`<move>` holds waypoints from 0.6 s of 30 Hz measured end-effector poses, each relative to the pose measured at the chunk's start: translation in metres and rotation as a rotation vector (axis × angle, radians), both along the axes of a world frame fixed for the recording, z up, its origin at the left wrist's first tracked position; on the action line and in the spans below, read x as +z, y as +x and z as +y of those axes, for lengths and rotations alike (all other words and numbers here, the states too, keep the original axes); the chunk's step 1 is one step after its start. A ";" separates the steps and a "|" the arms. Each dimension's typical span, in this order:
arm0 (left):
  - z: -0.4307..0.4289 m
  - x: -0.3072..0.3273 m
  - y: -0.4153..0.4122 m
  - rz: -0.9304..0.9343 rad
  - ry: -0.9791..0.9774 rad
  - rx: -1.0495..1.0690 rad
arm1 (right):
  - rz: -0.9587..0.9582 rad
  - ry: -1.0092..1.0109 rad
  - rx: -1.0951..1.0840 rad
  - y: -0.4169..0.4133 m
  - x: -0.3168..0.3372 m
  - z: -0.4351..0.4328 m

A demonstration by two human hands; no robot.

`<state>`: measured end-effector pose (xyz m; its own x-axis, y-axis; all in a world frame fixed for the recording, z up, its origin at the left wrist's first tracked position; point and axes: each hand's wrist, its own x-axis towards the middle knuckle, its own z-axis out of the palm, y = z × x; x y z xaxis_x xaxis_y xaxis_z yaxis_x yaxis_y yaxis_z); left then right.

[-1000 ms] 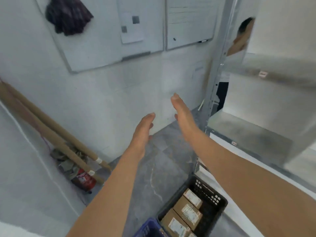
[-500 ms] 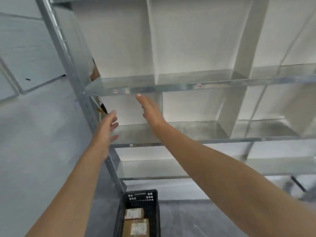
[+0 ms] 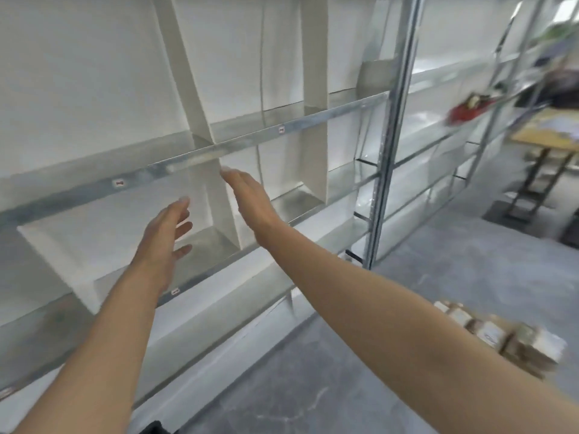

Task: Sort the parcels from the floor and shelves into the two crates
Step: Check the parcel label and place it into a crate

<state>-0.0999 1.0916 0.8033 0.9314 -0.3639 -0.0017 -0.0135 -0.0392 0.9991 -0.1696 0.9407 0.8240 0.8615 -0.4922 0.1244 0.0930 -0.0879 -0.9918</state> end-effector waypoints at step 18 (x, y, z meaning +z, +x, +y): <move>-0.394 -0.058 -0.069 0.129 0.136 -0.643 | 0.087 0.108 -0.606 -0.150 -0.067 -0.315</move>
